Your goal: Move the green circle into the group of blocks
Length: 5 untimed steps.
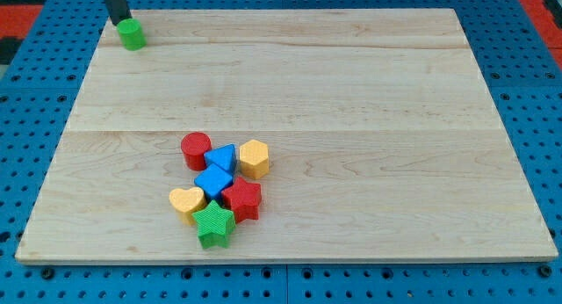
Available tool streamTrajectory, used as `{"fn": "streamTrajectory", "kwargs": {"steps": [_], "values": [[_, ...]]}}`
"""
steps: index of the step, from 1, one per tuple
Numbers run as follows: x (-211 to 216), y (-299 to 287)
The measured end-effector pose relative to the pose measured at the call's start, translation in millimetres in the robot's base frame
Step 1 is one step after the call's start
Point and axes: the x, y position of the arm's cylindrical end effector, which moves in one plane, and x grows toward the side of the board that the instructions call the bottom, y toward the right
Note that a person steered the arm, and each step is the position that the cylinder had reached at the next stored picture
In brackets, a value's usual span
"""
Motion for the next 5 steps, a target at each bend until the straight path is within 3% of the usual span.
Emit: {"fn": "streamTrajectory", "kwargs": {"steps": [3, 4, 5], "values": [[106, 103], [120, 103], [118, 52]]}}
